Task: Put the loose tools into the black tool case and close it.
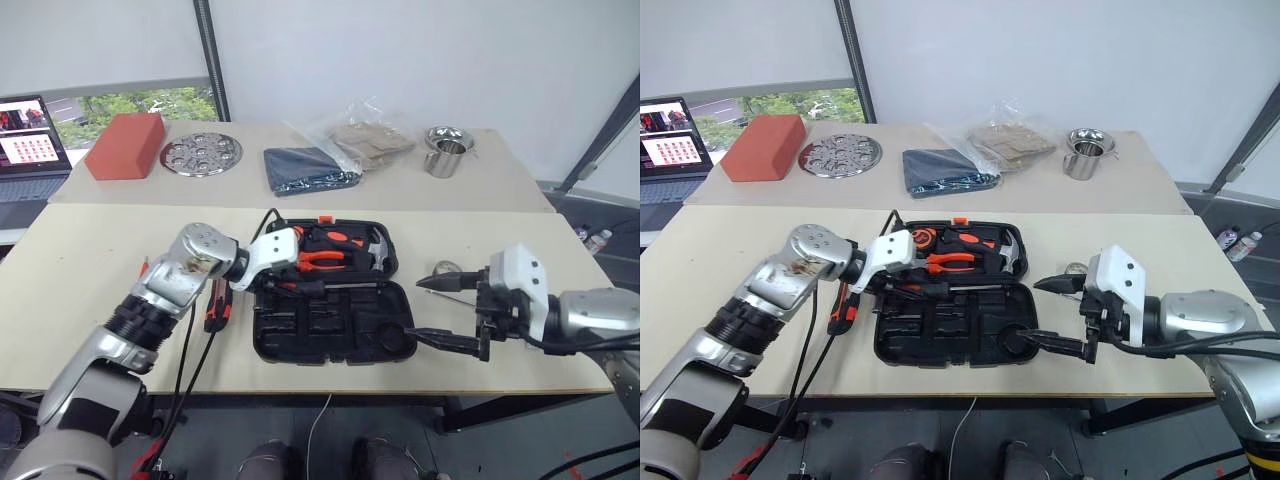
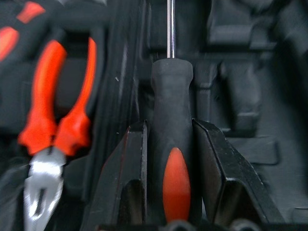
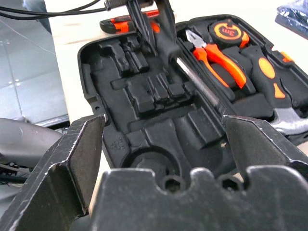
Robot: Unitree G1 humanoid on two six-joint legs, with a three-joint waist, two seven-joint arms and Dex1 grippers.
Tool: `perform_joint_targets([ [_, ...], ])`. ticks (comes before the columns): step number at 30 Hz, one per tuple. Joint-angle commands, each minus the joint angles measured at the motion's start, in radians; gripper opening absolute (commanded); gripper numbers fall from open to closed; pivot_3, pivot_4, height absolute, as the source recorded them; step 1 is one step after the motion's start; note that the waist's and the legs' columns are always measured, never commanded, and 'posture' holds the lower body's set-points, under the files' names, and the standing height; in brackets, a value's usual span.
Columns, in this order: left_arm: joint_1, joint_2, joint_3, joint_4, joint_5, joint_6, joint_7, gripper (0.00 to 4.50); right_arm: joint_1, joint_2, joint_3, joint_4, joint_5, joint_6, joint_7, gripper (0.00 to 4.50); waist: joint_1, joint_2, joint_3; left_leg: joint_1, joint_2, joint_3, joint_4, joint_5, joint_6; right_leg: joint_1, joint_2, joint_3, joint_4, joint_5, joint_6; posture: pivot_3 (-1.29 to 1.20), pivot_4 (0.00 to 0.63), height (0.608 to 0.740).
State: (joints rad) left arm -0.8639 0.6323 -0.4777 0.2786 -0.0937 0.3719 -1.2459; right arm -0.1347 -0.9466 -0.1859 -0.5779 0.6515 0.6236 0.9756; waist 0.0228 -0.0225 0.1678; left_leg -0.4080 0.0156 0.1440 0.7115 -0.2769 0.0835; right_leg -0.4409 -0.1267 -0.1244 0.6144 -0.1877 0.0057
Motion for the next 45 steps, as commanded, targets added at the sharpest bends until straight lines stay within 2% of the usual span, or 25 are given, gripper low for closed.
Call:
perform_joint_targets([
  [1, -0.054, -0.022, 0.023, 0.058, 0.041, -0.039, -0.001, 0.92, 0.012, 0.004, -0.049, -0.057, 0.028, 0.017, -0.038, 4.5, 0.0, 0.0, 0.0, -0.001, 0.0, 0.0, 0.001, -0.001, 0.001, 0.0, 0.0, 0.0, 0.0, 0.0, 0.001, 0.0, 0.15, 0.734],
  [4, -0.058, -0.03, 0.031, 0.072, 0.037, -0.059, -0.04, 0.92, 0.032, 0.007, -0.06, -0.076, 0.031, 0.023, -0.058, 4.5, 0.002, 0.0, 0.0, -0.001, 0.0, -0.001, 0.003, -0.003, 0.005, 0.0, -0.003, 0.0, 0.0, 0.0, 0.002, 0.0, 0.15, 0.734],
  [6, -0.065, -0.042, 0.054, 0.063, 0.018, -0.044, -0.051, 1.92, 0.05, 0.006, -0.072, -0.087, 0.035, 0.026, -0.064, 4.5, 0.002, 0.0, 0.0, -0.002, 0.0, -0.001, 0.004, -0.004, 0.007, 0.0, -0.003, 0.0, 0.0, 0.0, 0.003, 0.0, 0.15, 0.734],
  [8, -0.076, -0.049, 0.077, 0.046, -0.005, -0.024, -0.07, 2.44, 0.062, 0.003, -0.081, -0.094, 0.04, 0.028, -0.067, 4.5, 0.005, 0.0, 0.0, -0.003, 0.0, -0.001, 0.005, -0.005, 0.008, 0.0, -0.004, 0.0, 0.0, 0.002, 0.002, 0.0, 0.15, 0.734],
  [12, -0.098, -0.069, 0.11, 0.026, -0.038, 0.031, -0.093, 3.92, 0.065, -0.002, -0.088, -0.098, 0.051, 0.034, -0.073, 4.5, 0.009, 0.0, 0.0, -0.007, 0.0, -0.003, 0.011, -0.005, 0.009, 0.0, -0.004, -0.001, 0.0, 0.002, 0.003, 0.0, 0.15, 0.734],
  [15, -0.103, -0.092, 0.114, 0.039, -0.032, 0.034, -0.082, 3.58, 0.052, 0.001, -0.074, -0.093, 0.051, 0.037, -0.081, 4.5, 0.011, 0.0, 0.0, -0.007, 0.0, -0.003, 0.014, -0.007, 0.011, 0.001, -0.004, -0.001, 0.0, 0.002, 0.004, 0.0, 0.15, 0.734],
  [18, -0.107, -0.115, 0.106, 0.074, -0.005, 0.014, -0.063, 2.42, 0.044, 0.003, -0.065, -0.089, 0.05, 0.038, -0.086, 4.5, 0.012, 0.0, 0.0, -0.007, 0.0, -0.003, 0.015, -0.007, 0.012, 0.001, -0.004, 0.0, 0.0, 0.003, 0.004, 0.0, 0.15, 0.734],
  [21, -0.126, -0.168, 0.05, 0.238, 0.096, -0.1, 0.006, 1.31, 0.028, 0.009, -0.05, -0.077, 0.046, 0.036, -0.09, 4.5, 0.015, 0.0, 0.0, -0.007, -0.001, -0.003, 0.015, -0.007, 0.012, 0.001, -0.004, 0.0, 0.0, 0.003, 0.004, 0.0, 0.15, 0.734],
  [24, -0.105, -0.181, -0.006, 0.272, 0.148, -0.144, -0.037, 0.15, 0.017, 0.016, -0.041, -0.068, 0.046, 0.038, -0.1, 4.5, 0.016, 0.0, 0.0, -0.007, -0.001, -0.003, 0.015, -0.007, 0.013, 0.001, -0.004, 0.0, 0.0, 0.003, 0.005, 0.0, 0.15, 0.734],
  [25, -0.091, -0.177, -0.026, 0.267, 0.164, -0.159, -0.057, 0.04, 0.015, 0.017, -0.041, -0.066, 0.047, 0.039, -0.103, 4.5, 0.016, 0.0, 0.0, -0.007, -0.001, -0.003, 0.015, -0.008, 0.013, 0.002, -0.004, 0.0, 0.0, 0.003, 0.005, 0.0, 0.15, 0.734],
  [28, -0.055, -0.166, -0.067, 0.252, 0.222, -0.219, -0.054, 0.04, 0.028, 0.021, -0.056, -0.062, 0.05, 0.041, -0.113, 4.5, 0.015, 0.001, -0.003, -0.007, -0.001, -0.003, 0.016, -0.008, 0.013, 0.002, -0.004, 0.0, -0.001, 0.003, 0.005, 0.0, 0.15, 0.734],
  [31, -0.041, -0.168, -0.039, 0.226, 0.214, -0.211, -0.059, 0.04, 0.057, 0.024, -0.089, -0.053, 0.044, 0.04, -0.129, 4.5, 0.014, 0.003, -0.006, -0.006, -0.001, -0.003, 0.016, -0.008, 0.013, 0.002, -0.004, 0.0, -0.001, 0.003, 0.005, 0.0, 0.15, 0.734],
  [33, -0.054, -0.167, 0.03, 0.22, 0.17, -0.195, -0.045, 0.04, 0.12, 0.02, -0.142, -0.018, 0.0, 0.026, -0.141, 4.5, 0.015, 0.003, -0.006, -0.006, 0.0, -0.003, 0.016, -0.008, 0.014, 0.002, -0.004, 0.0, -0.001, 0.003, 0.005, 0.0, 0.15, 0.734],
  [37, -0.074, -0.131, 0.187, 0.141, -0.012, -0.09, -0.149, 0.04, 0.262, -0.02, -0.267, 0.129, -0.087, -0.016, -0.091, 4.5, 0.014, 0.003, -0.006, -0.007, -0.001, -0.003, 0.016, -0.009, 0.015, 0.001, -0.004, 0.0, -0.001, 0.003, 0.005, 0.0, 0.15, 0.734],
  [38, -0.075, -0.111, 0.214, 0.115, -0.05, -0.069, -0.183, 0.54, 0.279, -0.036, -0.283, 0.181, -0.12, -0.041, -0.08, 4.5, 0.014, 0.003, -0.006, -0.008, -0.001, -0.002, 0.016, -0.009, 0.015, 0.001, -0.004, 0.001, 0.0, 0.003, 0.006, 0.0, 0.15, 0.734],
  [40, -0.062, -0.052, 0.265, 0.049, -0.126, -0.039, -0.263, 1.05, 0.269, -0.081, -0.285, 0.327, -0.191, -0.099, -0.063, 4.5, 0.009, 0.003, -0.006, -0.008, -0.001, -0.001, 0.016, -0.009, 0.015, 0.0, -0.004, 0.001, 0.0, 0.003, 0.006, 0.0, 0.15, 0.734],
  [41, -0.053, -0.025, 0.279, 0.02, -0.153, -0.025, -0.294, 1.51, 0.244, -0.101, -0.27, 0.391, -0.217, -0.121, -0.058, 4.5, 0.003, 0.003, -0.005, -0.008, -0.001, -0.001, 0.016, -0.009, 0.015, 0.0, -0.004, 0.001, 0.0, 0.003, 0.006, 0.0, 0.15, 0.734],
  [45, 0.003, 0.084, 0.276, -0.126, -0.239, 0.046, -0.366, 2.89, 0.097, -0.167, -0.125, 0.632, -0.334, -0.214, -0.016, 4.5, -0.017, 0.006, -0.005, -0.005, -0.001, 0.0, 0.016, -0.008, 0.014, 0.002, -0.004, 0.003, 0.0, -0.001, 0.013, 0.0, 0.15, 0.734],
])
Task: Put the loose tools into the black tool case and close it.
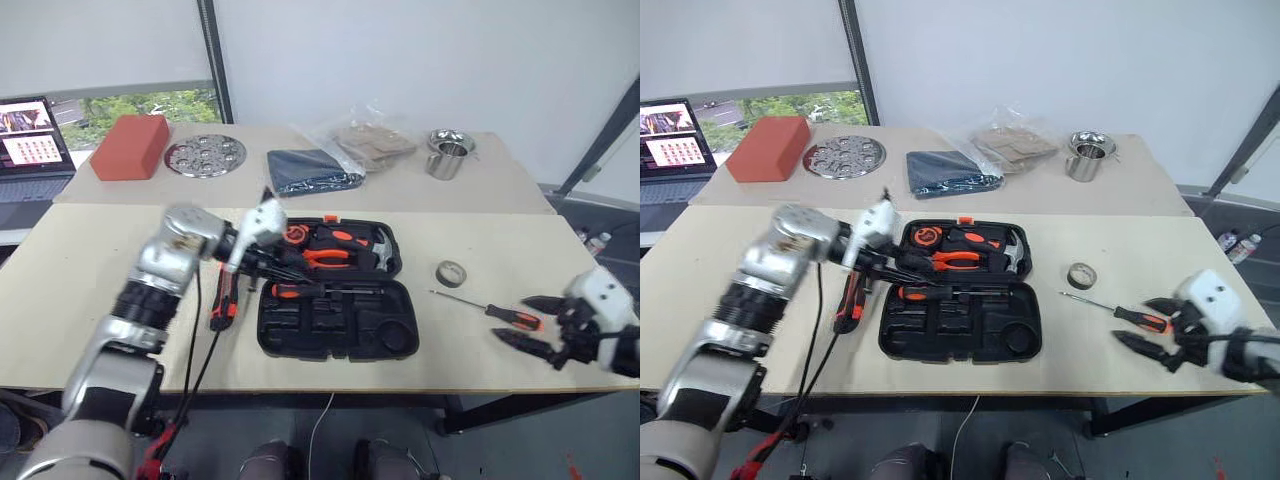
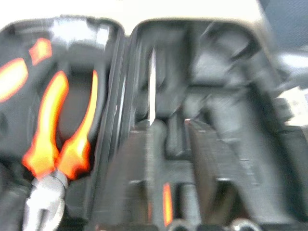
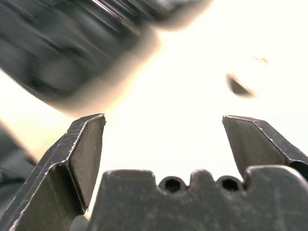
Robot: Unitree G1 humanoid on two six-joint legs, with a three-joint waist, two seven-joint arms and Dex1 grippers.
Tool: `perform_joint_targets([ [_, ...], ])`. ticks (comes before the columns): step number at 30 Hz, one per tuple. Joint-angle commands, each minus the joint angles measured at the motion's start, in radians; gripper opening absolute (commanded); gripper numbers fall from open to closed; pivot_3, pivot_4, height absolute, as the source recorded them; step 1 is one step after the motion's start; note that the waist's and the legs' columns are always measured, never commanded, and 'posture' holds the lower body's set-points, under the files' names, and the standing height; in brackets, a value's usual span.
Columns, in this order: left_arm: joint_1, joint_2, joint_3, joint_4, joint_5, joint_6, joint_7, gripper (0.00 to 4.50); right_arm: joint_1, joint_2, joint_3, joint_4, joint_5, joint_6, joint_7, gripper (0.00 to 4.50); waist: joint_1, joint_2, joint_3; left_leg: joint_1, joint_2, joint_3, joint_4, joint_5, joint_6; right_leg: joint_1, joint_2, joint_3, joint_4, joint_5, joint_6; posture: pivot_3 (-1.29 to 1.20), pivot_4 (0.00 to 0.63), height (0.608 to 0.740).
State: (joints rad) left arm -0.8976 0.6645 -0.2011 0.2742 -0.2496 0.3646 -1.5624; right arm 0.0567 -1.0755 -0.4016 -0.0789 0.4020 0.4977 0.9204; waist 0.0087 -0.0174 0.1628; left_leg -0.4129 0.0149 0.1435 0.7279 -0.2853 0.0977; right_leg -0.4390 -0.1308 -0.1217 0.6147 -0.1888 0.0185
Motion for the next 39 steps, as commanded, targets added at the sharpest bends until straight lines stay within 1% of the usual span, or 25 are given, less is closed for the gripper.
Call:
perform_joint_targets([
  [1, 0.049, 0.075, -0.006, -0.161, -0.108, 0.078, -0.052, 3.2, -0.133, -0.045, 0.133, 0.186, -0.114, -0.111, 0.058, 4.5, -0.007, 0.001, 0.0, 0.002, 0.0, 0.0, 0.0, 0.0, 0.0, 0.001, 0.0, 0.0, 0.0, 0.0, 0.0, 0.0, 0.15, 0.734],
  [2, 0.063, 0.1, -0.011, -0.203, -0.137, 0.11, -0.052, 3.41, -0.183, -0.048, 0.193, 0.243, -0.15, -0.121, 0.08, 4.5, -0.009, 0.002, 0.001, 0.003, 0.0, 0.0, 0.0, 0.0, 0.0, 0.001, 0.0, 0.001, 0.001, 0.0, 0.0, 0.0, 0.15, 0.734],
  [4, 0.086, 0.123, -0.007, -0.264, -0.164, 0.143, -0.052, 3.41, -0.27, -0.041, 0.287, 0.342, -0.214, -0.141, 0.108, 4.5, -0.013, 0.003, 0.001, 0.003, 0.0, 0.0, -0.001, 0.001, -0.001, 0.001, 0.0, 0.001, 0.002, -0.001, 0.0, 0.0, 0.15, 0.734],
  [9, 0.134, 0.137, 0.013, -0.332, -0.159, 0.17, -0.003, 3.41, -0.418, 0.017, 0.409, 0.494, -0.282, -0.141, 0.142, 4.5, -0.01, 0.006, 0.002, 0.002, 0.0, 0.0, 0.0, 0.001, -0.001, 0.0, -0.001, 0.001, 0.003, -0.001, -0.001, 0.0, 0.15, 0.734],
  [12, 0.164, 0.162, 0.027, -0.36, -0.161, 0.176, 0.008, 3.53, -0.455, 0.051, 0.423, 0.545, -0.293, -0.137, 0.144, 3.78, -0.015, 0.006, 0.002, 0.002, 0.0, 0.001, 0.0, 0.001, -0.002, 0.001, 0.0, 0.0, 0.003, -0.001, -0.001, 0.0, 0.15, 0.734],
  [15, 0.188, 0.19, 0.036, -0.375, -0.16, 0.174, 0.014, 3.53, -0.455, 0.054, 0.421, 0.564, -0.295, -0.167, 0.174, 2.81, -0.021, 0.006, 0.002, 0.003, 0.0, 0.001, 0.0, 0.001, -0.002, 0.002, 0.0, 0.0, 0.003, -0.001, -0.001, 0.0, 0.15, 0.734],
  [16, 0.193, 0.198, 0.037, -0.377, -0.159, 0.174, 0.015, 3.53, -0.455, 0.052, 0.415, 0.566, -0.289, -0.173, 0.183, 2.4, -0.021, 0.006, 0.002, 0.003, 0.0, 0.001, 0.0, 0.001, -0.002, 0.002, 0.0, 0.001, 0.003, -0.001, -0.001, 0.0, 0.15, 0.734],
  [18, 0.202, 0.212, 0.04, -0.38, -0.157, 0.172, 0.014, 3.53, -0.45, 0.04, 0.392, 0.545, -0.262, -0.172, 0.21, 1.88, -0.021, 0.006, 0.002, 0.004, 0.0, 0.001, 0.0, 0.001, -0.003, 0.003, -0.001, 0.001, 0.003, -0.001, 0.0, 0.0, 0.15, 0.734],
  [19, 0.204, 0.218, 0.04, -0.379, -0.157, 0.172, 0.012, 3.53, -0.451, 0.036, 0.375, 0.522, -0.239, -0.158, 0.226, 1.46, -0.02, 0.006, 0.002, 0.004, 0.0, 0.001, 0.0, 0.001, -0.003, 0.003, -0.001, 0.001, 0.003, -0.001, 0.0, 0.0, 0.15, 0.734],
  [20, 0.205, 0.225, 0.04, -0.376, -0.156, 0.171, 0.01, 3.53, -0.453, 0.035, 0.354, 0.486, -0.208, -0.136, 0.247, 1.14, -0.019, 0.006, 0.003, 0.004, 0.0, 0.001, 0.0, 0.001, -0.003, 0.003, -0.001, 0.001, 0.003, -0.001, -0.001, 0.0, 0.15, 0.734],
  [21, 0.206, 0.237, 0.037, -0.368, -0.149, 0.163, 0.001, 3.53, -0.457, 0.036, 0.32, 0.38, -0.126, -0.078, 0.288, 1.01, -0.018, 0.007, 0.003, 0.004, 0.0, 0.001, 0.0, 0.001, -0.003, 0.002, -0.002, 0.001, 0.004, -0.001, -0.001, 0.0, 0.15, 0.734],
  [23, 0.203, 0.252, 0.031, -0.343, -0.131, 0.141, -0.005, 3.53, -0.465, 0.045, 0.279, 0.16, 0.021, 0.009, 0.357, 1.01, -0.023, 0.014, 0.008, 0.003, 0.0, 0.001, 0.0, 0.001, -0.003, 0.0, -0.002, 0.001, 0.005, 0.0, -0.002, 0.0, 0.15, 0.734],
  [24, 0.199, 0.253, 0.027, -0.33, -0.123, 0.13, -0.006, 3.53, -0.474, 0.053, 0.285, 0.075, 0.056, 0.03, 0.368, 1.01, -0.025, 0.016, 0.008, 0.002, 0.0, 0.001, 0.0, 0.001, -0.003, -0.002, -0.003, 0.002, 0.007, 0.003, -0.007, 0.0, 0.15, 0.734],
  [26, 0.191, 0.252, 0.02, -0.313, -0.115, 0.12, -0.007, 3.53, -0.497, 0.074, 0.323, -0.012, 0.057, 0.041, 0.347, 1.01, -0.026, 0.016, 0.008, 0.004, 0.0, 0.002, 0.0, 0.002, -0.004, -0.002, -0.003, 0.003, 0.011, 0.002, -0.009, 0.0, 0.15, 0.734],
  [29, 0.177, 0.236, 0.01, -0.292, -0.099, 0.098, 0.0, 3.53, -0.561, 0.127, 0.439, -0.082, 0.003, 0.042, 0.317, 1.01, -0.019, 0.016, 0.008, 0.005, 0.001, 0.001, 0.0, 0.002, -0.006, -0.002, 0.0, 0.0, 0.012, -0.001, -0.011, 0.0, 0.15, 0.734],
  [31, 0.171, 0.226, 0.007, -0.286, -0.096, 0.095, 0.004, 3.53, -0.608, 0.166, 0.517, -0.106, -0.039, 0.044, 0.306, 1.01, -0.011, 0.016, 0.008, 0.004, 0.001, 0.001, 0.0, 0.002, -0.006, -0.002, 0.0, 0.0, 0.012, -0.005, -0.005, 0.0, 0.15, 0.734],
  [34, 0.17, 0.222, 0.007, -0.282, -0.093, 0.092, 0.002, 3.53, -0.675, 0.218, 0.624, -0.077, -0.139, 0.01, 0.277, 1.01, -0.005, 0.015, 0.008, 0.0, 0.0, 0.001, 0.0, 0.001, -0.006, -0.005, -0.002, 0.0, 0.012, -0.004, -0.006, 0.0, 0.15, 0.734],
  [36, 0.173, 0.219, 0.007, -0.283, -0.09, 0.088, 0.004, 3.53, -0.715, 0.251, 0.67, -0.028, -0.197, -0.012, 0.252, 1.01, -0.003, 0.015, 0.008, -0.004, -0.001, 0.002, 0.002, 0.002, -0.005, -0.01, -0.002, 0.001, 0.014, -0.001, -0.01, 0.0, 0.15, 0.734],
  [39, 0.176, 0.216, 0.008, -0.286, -0.086, 0.084, 0.01, 3.53, -0.747, 0.275, 0.736, 0.024, -0.273, -0.071, 0.258, 1.01, -0.002, 0.015, 0.008, -0.009, -0.001, 0.003, 0.003, 0.002, -0.005, -0.016, -0.001, 0.0, 0.015, -0.001, -0.01, 0.0, 0.15, 0.734],
])
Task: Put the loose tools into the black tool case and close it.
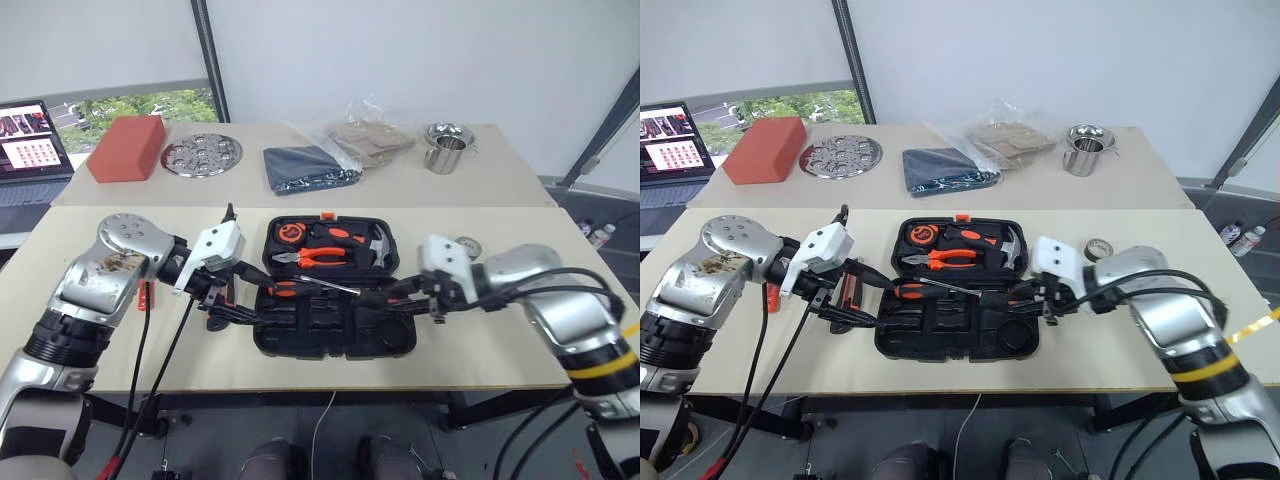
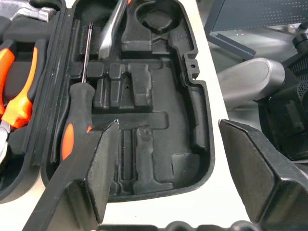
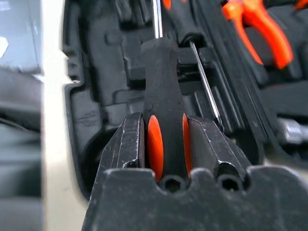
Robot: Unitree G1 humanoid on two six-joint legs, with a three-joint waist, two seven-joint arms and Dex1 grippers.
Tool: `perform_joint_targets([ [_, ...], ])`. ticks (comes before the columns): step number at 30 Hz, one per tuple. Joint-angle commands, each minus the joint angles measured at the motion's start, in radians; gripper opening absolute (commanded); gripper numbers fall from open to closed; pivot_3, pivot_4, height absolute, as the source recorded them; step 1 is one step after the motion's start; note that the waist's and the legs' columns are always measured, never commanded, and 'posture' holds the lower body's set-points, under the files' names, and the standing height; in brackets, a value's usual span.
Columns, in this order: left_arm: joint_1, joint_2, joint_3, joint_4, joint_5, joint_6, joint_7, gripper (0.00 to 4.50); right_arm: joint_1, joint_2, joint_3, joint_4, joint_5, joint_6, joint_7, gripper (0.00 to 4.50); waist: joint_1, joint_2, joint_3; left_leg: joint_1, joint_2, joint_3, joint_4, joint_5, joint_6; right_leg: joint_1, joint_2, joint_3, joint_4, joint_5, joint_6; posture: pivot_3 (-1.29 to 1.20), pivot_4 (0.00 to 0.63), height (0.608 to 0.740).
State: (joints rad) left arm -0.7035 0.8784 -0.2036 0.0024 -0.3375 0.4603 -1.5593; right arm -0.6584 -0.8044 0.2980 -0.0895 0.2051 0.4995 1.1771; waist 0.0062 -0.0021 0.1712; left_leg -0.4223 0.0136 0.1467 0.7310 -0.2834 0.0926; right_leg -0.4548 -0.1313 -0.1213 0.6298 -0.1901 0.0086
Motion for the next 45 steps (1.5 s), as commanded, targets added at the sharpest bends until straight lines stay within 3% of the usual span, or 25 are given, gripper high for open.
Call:
perform_joint_targets([
  [1, -0.018, 0.0, 0.012, -0.016, 0.002, -0.01, 0.01, 3.53, -0.036, 0.004, 0.058, 0.048, -0.101, -0.102, 0.012, 1.01, 0.0, 0.0, 0.0, -0.001, 0.0, 0.0, 0.0, 0.0, 0.0, 0.0, 0.0, -0.001, 0.0, 0.0, 0.0, 0.0, 0.15, 0.734],
  [3, -0.019, -0.001, 0.015, -0.018, 0.001, -0.008, 0.013, 3.53, -0.045, 0.013, 0.076, 0.071, -0.129, -0.125, 0.015, 2.01, -0.001, 0.0, 0.0, -0.001, 0.0, 0.0, 0.0, 0.0, 0.0, 0.0, 0.001, -0.001, 0.0, -0.001, 0.001, 0.0, 0.15, 0.734],
  [10, -0.025, -0.001, 0.019, 0.008, 0.01, -0.025, 0.021, 3.53, -0.074, 0.06, 0.019, 0.047, -0.091, -0.078, 0.008, 4.27, -0.013, 0.0, 0.0, 0.0, 0.0, 0.001, -0.001, 0.001, -0.001, 0.0, 0.002, -0.001, 0.0, -0.004, 0.007, 0.0, 0.15, 0.734],
  [20, -0.035, -0.02, 0.011, 0.02, 0.021, -0.033, 0.026, 3.53, -0.05, 0.087, -0.01, 0.04, -0.08, -0.013, -0.033, 4.27, -0.013, 0.0, 0.0, 0.0, 0.0, 0.001, 0.0, 0.001, -0.001, 0.0, 0.002, -0.001, 0.001, -0.003, 0.005, 0.0, 0.15, 0.734],
  [23, -0.04, -0.024, 0.011, 0.023, 0.024, -0.034, 0.025, 3.53, -0.045, 0.102, -0.019, 0.052, -0.071, -0.004, -0.049, 3.56, -0.015, 0.0, 0.0, 0.0, 0.0, 0.001, 0.0, 0.001, -0.001, 0.0, 0.002, -0.001, 0.001, -0.003, 0.005, 0.0, 0.15, 0.734],
  [33, -0.053, -0.025, 0.012, 0.038, 0.03, -0.042, 0.022, 3.53, -0.011, 0.143, 0.018, -0.009, -0.038, 0.036, -0.019, 0.14, -0.018, 0.0, 0.0, 0.0, 0.0, 0.001, 0.0, 0.001, -0.001, 0.0, 0.002, -0.001, 0.001, -0.003, 0.004, 0.0, 0.15, 0.734],
  [45, -0.054, -0.019, 0.017, 0.043, 0.03, -0.049, 0.027, 3.53, -0.037, 0.198, 0.036, 0.081, -0.089, 0.009, -0.065, 0.03, -0.021, -0.001, -0.001, 0.0, 0.0, 0.001, 0.0, 0.001, -0.002, 0.0, 0.002, -0.001, 0.001, -0.003, 0.004, 0.0, 0.15, 0.734],
])
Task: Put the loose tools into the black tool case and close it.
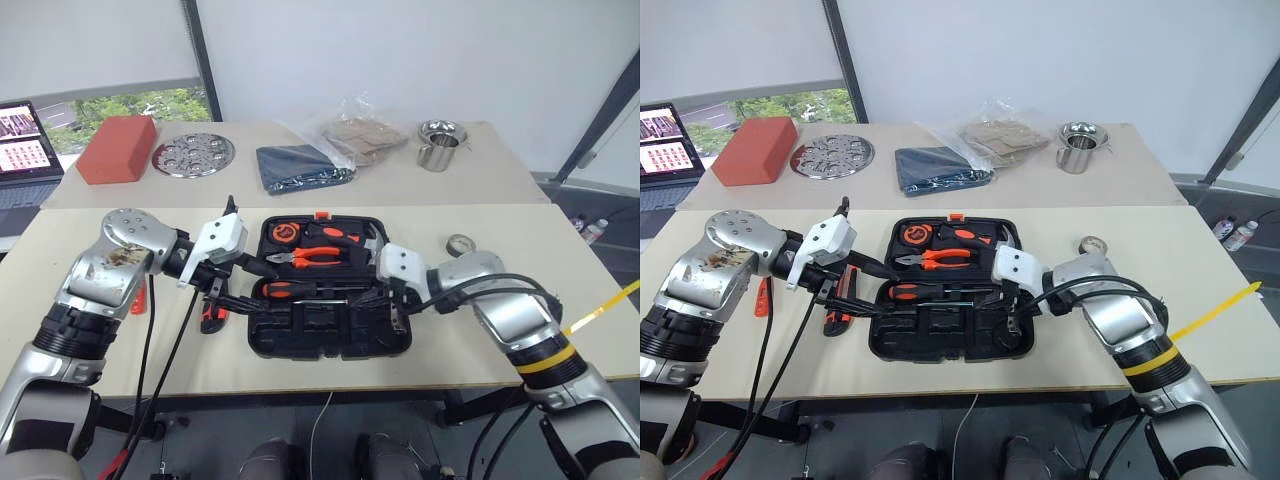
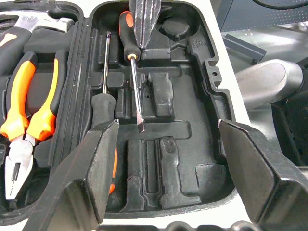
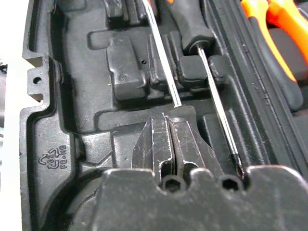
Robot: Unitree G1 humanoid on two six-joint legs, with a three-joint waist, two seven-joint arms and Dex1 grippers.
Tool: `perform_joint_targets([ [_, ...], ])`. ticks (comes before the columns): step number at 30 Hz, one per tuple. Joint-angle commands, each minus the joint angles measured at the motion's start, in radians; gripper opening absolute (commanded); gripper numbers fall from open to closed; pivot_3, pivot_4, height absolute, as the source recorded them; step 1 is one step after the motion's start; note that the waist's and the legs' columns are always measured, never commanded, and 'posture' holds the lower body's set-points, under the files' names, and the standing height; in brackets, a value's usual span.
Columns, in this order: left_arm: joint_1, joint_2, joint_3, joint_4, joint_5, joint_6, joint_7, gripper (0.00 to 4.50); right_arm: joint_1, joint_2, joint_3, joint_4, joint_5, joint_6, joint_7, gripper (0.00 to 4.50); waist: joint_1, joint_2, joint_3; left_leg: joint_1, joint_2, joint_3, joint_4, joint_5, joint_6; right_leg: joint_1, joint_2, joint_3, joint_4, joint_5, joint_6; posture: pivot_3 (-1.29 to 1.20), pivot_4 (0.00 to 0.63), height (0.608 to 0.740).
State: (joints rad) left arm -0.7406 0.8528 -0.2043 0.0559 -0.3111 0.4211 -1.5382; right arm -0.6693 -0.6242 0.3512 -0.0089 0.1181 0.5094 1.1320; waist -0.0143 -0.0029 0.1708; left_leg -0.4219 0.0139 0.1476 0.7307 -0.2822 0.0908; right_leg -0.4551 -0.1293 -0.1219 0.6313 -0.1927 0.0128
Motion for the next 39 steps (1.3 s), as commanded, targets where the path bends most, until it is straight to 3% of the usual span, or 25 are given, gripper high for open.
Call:
perform_joint_targets([
  [1, -0.017, 0.007, 0.018, -0.011, 0.003, -0.01, 0.007, 3.53, -0.028, 0.02, -0.021, -0.006, 0.004, 0.007, -0.017, 0.03, -0.001, 0.0, 0.0, 0.0, 0.0, 0.0, 0.0, 0.0, 0.0, 0.0, 0.0, 0.0, 0.0, 0.0, 0.0, 0.0, 0.15, 0.734],
  [8, -0.024, 0.008, 0.017, 0.001, 0.008, -0.016, 0.006, 3.53, -0.059, 0.05, -0.076, -0.06, 0.095, 0.099, -0.008, 0.03, -0.001, 0.0, 0.0, 0.0, 0.0, 0.0, 0.0, 0.001, -0.002, 0.0, 0.0, 0.0, 0.001, 0.001, -0.001, 0.0, 0.15, 0.734],
  [20, -0.008, -0.004, 0.015, 0.004, 0.015, -0.017, 0.022, 3.53, 0.004, 0.032, 0.082, 0.098, -0.114, -0.09, -0.061, 0.03, 0.002, -0.002, -0.001, 0.001, 0.0, -0.001, 0.0, 0.001, -0.002, 0.0, 0.001, 0.0, 0.001, 0.0, -0.001, 0.0, 0.15, 0.734],
  [27, 0.094, 0.031, 0.113, -0.062, -0.027, 0.069, 0.12, 3.53, -0.028, 0.083, -0.115, -0.062, 0.117, 0.071, -0.036, 0.03, -0.001, -0.003, -0.002, 0.005, 0.001, -0.001, 0.0, 0.001, -0.002, 0.004, 0.001, 0.001, 0.001, 0.001, -0.001, 0.0, 0.15, 0.734],
  [29, 0.208, 0.054, 0.234, -0.133, -0.07, 0.164, 0.21, 3.53, -0.046, 0.071, -0.185, -0.149, 0.238, 0.167, -0.005, 0.59, -0.004, -0.003, -0.002, 0.005, 0.001, -0.001, -0.001, 0.001, -0.002, 0.003, 0.001, 0.001, 0.001, 0.002, -0.005, 0.0, 0.15, 0.734],
  [30, 0.284, 0.064, 0.311, -0.176, -0.088, 0.209, 0.253, 3.93, -0.053, 0.066, -0.217, -0.191, 0.296, 0.209, 0.005, 0.89, -0.008, -0.003, -0.002, 0.004, 0.001, 0.0, -0.002, 0.001, -0.002, 0.001, 0.001, 0.003, 0.001, 0.003, -0.005, 0.0, 0.15, 0.734],
  [33, 0.462, 0.08, 0.48, -0.28, -0.128, 0.297, 0.333, 4.5, -0.062, 0.057, -0.274, -0.262, 0.398, 0.285, 0.005, 1.87, -0.012, -0.003, -0.002, 0.004, 0.001, -0.002, -0.005, 0.001, -0.002, 0.0, 0.001, 0.002, 0.001, 0.003, -0.005, 0.0, 0.15, 0.734],
  [37, 0.822, 0.013, 0.831, -0.443, -0.157, 0.406, 0.415, 4.5, -0.07, 0.039, -0.316, -0.323, 0.501, 0.338, 0.014, 3.21, -0.013, -0.004, -0.002, 0.005, 0.001, -0.003, -0.007, 0.001, -0.002, 0.001, 0.0, 0.002, -0.001, 0.003, -0.005, 0.0, 0.15, 0.734],
  [39, 0.93, -0.023, 0.933, -0.487, -0.18, 0.425, 0.436, 4.5, -0.068, 0.03, -0.307, -0.329, 0.511, 0.334, 0.014, 3.96, -0.013, -0.004, -0.002, 0.005, 0.001, -0.002, -0.008, 0.0, -0.003, 0.001, -0.001, 0.002, -0.002, 0.002, -0.005, 0.0, 0.15, 0.734],
])
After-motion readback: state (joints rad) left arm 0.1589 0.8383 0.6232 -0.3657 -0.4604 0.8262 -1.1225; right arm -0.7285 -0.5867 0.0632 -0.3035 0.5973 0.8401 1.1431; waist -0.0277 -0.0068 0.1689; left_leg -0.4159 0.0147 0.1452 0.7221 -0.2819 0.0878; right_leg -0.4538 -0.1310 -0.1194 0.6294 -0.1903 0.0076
